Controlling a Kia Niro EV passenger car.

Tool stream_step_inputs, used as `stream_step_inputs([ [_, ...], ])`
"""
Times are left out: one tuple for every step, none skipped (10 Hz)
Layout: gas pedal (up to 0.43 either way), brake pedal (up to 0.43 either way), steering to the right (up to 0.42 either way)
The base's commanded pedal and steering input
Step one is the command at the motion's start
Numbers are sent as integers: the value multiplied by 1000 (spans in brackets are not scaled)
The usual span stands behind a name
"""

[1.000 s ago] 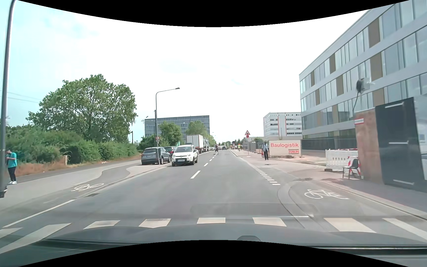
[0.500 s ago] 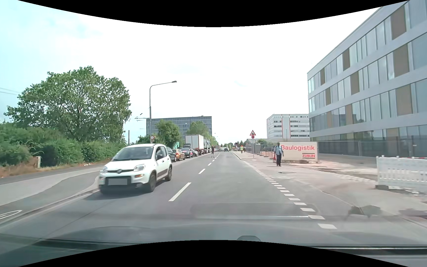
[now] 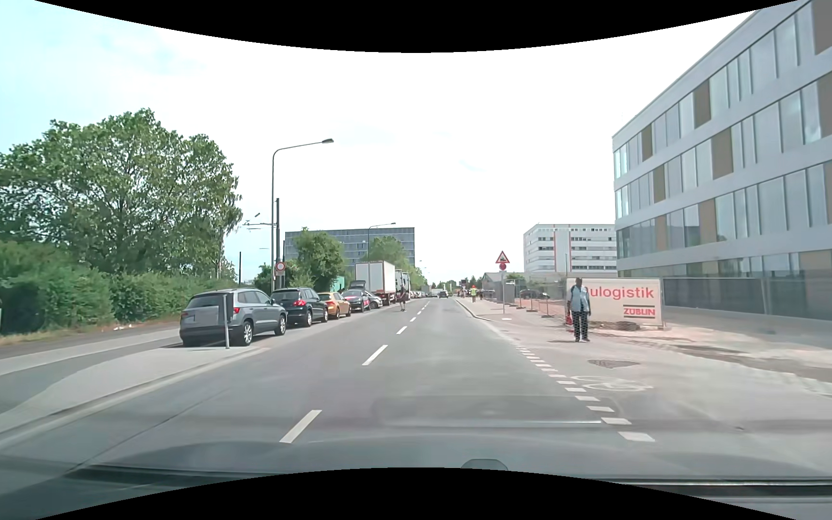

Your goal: Follow the waypoints while adhering to traffic rules and regulations

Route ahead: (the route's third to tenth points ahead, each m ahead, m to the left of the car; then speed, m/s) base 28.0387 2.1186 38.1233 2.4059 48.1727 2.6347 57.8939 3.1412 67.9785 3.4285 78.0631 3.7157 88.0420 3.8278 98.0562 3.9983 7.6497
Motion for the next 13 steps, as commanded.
stream_step_inputs([
  [87,0,-2],
  [87,0,-3],
  [98,0,-7],
  [110,0,-9],
  [110,0,-11],
  [110,0,-14],
  [110,0,-15],
  [110,0,-15],
  [110,0,-13],
  [110,0,-7],
  [110,0,-3],
  [110,0,-3],
  [110,0,-3],
])
